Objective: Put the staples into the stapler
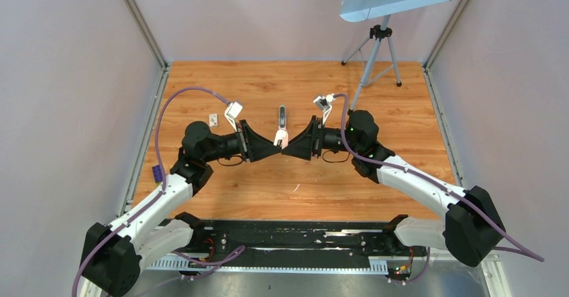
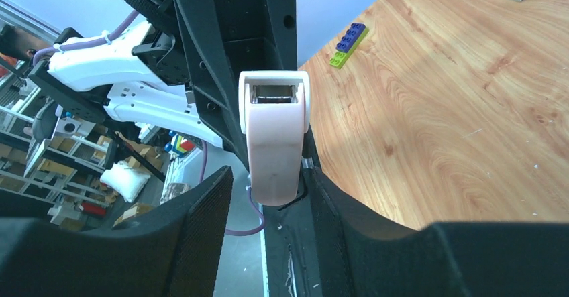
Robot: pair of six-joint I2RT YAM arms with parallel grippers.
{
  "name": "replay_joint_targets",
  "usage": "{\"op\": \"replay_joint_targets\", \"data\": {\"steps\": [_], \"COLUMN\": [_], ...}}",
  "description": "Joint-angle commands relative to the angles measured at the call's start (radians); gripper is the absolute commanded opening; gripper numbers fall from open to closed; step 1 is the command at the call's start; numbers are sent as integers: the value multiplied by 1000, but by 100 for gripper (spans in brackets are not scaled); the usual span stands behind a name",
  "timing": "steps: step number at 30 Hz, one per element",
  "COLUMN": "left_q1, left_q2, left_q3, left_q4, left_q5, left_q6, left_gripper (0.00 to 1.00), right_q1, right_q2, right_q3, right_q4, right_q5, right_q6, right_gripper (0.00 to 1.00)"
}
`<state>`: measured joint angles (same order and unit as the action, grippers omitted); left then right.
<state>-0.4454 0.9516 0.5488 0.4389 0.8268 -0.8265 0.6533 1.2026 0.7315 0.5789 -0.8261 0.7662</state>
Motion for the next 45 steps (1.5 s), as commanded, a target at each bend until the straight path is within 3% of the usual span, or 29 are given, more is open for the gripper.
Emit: {"op": "replay_joint_targets", "data": {"steps": [1, 9, 15, 26, 37, 45], "left_q1": [5, 5, 12, 13, 13, 13], "left_q2": [-24, -38, -100, -79, -27, 67], "left_q3": [-10, -8, 39, 104, 157, 227], "left_q4": [-12, -35, -350, -541, -613, -752], "left_q5": [-36, -35, -114, -88, -61, 2], "left_q6": [45, 55, 351, 623, 1018, 1222], "left_gripper": [0, 0, 0, 0, 0, 0], "right_q1": [36, 43, 23, -4, -15, -15], "right_q2": [7, 9, -27, -64, -110, -69], "right_q3": [-4, -21, 3, 37, 151, 189], "right_q4": [13, 43, -67, -240, -667, -747], "right_q5": [63, 72, 27, -74, -94, -136], "right_q6": [-7, -15, -112, -235, -556, -607], "right_gripper": [47, 18, 6, 0, 0, 0]}}
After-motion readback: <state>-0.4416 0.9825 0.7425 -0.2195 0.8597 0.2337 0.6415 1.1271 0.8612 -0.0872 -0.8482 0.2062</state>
